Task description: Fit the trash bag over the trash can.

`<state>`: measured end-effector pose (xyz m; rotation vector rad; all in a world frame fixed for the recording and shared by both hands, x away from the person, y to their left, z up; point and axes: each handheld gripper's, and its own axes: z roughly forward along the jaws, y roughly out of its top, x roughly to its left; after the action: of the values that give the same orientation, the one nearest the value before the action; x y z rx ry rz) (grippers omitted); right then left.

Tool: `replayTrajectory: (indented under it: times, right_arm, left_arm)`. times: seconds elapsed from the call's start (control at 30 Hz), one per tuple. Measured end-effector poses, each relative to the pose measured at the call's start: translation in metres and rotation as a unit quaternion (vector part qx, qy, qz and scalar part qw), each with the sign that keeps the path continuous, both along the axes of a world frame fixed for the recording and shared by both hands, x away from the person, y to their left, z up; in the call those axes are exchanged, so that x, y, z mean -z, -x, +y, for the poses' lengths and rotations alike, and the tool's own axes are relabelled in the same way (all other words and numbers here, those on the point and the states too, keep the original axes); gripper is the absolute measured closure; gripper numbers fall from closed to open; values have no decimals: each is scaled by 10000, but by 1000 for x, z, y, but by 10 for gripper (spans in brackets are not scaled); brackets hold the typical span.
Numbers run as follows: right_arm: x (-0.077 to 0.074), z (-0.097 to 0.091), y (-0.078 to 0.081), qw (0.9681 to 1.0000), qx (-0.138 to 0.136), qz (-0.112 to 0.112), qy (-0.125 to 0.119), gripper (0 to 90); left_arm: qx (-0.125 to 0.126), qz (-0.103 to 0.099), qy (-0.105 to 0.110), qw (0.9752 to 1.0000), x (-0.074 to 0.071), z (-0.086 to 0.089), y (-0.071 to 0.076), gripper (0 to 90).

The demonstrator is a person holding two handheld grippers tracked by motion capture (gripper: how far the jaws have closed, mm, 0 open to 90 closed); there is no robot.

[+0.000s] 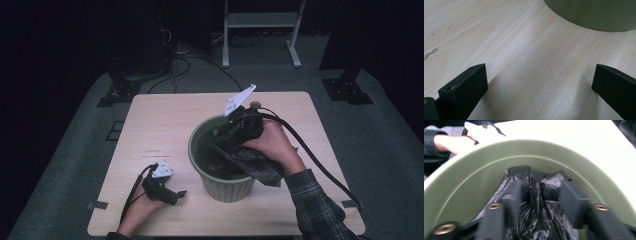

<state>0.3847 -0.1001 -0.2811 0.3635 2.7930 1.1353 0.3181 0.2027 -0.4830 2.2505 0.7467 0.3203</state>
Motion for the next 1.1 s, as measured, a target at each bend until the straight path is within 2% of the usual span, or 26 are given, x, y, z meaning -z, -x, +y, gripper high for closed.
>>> replayTrajectory:
  times: [0.03, 0.07, 0.1, 0.17, 0.23, 0.37, 0.63, 0.77, 0.97, 1.1]
  right_arm:
    - [-2, -2, 1, 9999, 87, -79, -67, 360]
    - [-2, -2, 1, 9999, 87, -79, -67, 360]
    - [-7, -7, 3, 9996, 179, -184, -111, 269]
    - [-11, -12, 4, 9992, 277, -214, -180, 205]
    - [-15, -19, 7, 9987, 311, -283, -279, 205]
    - [-18, -40, 12, 9978, 402, -280, -453, 219]
    - [-12, -89, 23, 9946, 763, -172, -687, 243]
    - [-8, -115, 31, 9916, 966, -123, -850, 253]
    - [6, -145, 40, 9888, 1142, 118, -949, 259]
    - [17, -147, 38, 9881, 1121, 294, -1011, 260]
  left_arm:
    - [0, 1, -2, 10000, 0, 0, 0, 0]
    - [0, 1, -2, 10000, 0, 0, 0, 0]
    - [7, 5, -8, 10000, 0, 0, 0, 0]
    - [-2, 16, 3, 10000, 0, 0, 0, 0]
    - [-6, 13, -4, 10000, 0, 1, 0, 0]
    - [-5, 10, -6, 10000, 0, 1, 0, 0]
    - [-20, 20, 4, 10000, 0, 1, 1, 0]
    - [-19, 9, 1, 10000, 0, 1, 1, 0]
    - [-36, 11, 2, 10000, 0, 1, 1, 0]
    - [-42, 11, -3, 10000, 0, 1, 1, 0]
